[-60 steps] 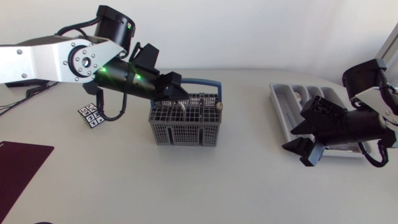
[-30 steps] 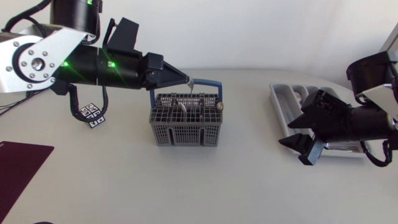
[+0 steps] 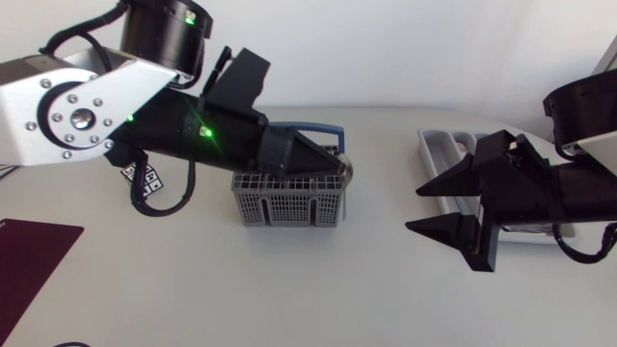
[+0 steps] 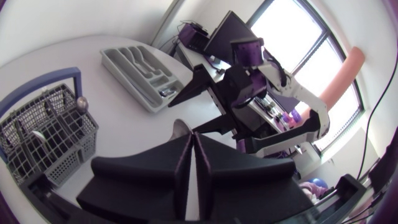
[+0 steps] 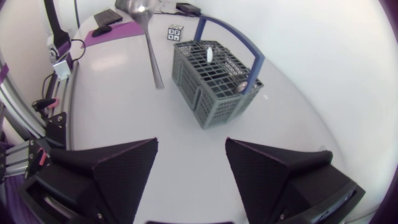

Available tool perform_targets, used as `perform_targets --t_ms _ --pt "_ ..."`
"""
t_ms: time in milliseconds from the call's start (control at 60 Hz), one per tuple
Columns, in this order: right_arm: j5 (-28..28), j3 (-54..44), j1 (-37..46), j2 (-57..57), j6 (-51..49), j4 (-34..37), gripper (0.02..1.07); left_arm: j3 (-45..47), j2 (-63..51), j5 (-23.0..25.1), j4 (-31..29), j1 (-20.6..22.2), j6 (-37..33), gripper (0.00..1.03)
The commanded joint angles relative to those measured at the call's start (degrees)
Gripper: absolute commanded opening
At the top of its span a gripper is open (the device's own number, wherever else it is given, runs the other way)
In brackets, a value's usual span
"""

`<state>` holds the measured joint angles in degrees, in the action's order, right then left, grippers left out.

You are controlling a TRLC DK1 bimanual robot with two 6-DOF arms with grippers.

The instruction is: Transfer all utensils from the basket to the drawer tray.

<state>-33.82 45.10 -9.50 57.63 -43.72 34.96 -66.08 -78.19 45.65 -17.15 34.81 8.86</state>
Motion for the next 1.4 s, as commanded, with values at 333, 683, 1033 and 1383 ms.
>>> perform_targets --t_ms 333,683,1033,1383 --pt "-3.71 -1.16 -11.60 -1.73 -0.75 1.08 0.83 -1.50 -2.40 0.85 -4.39 5.27 -9.83 0.04" --pt "-3.79 -1.24 -17.05 -1.20 1.01 -1.30 0.64 -1.42 -2.14 0.93 -6.58 6.85 -12.64 0.04" --pt "-4.50 -1.77 -18.28 0.03 2.06 -3.67 0.45 -1.15 -0.91 0.93 -7.29 7.29 -13.17 0.04" --pt "-4.50 -2.91 -18.28 0.03 2.42 -4.64 0.38 -1.42 0.76 0.93 -7.55 6.94 -12.99 0.04"
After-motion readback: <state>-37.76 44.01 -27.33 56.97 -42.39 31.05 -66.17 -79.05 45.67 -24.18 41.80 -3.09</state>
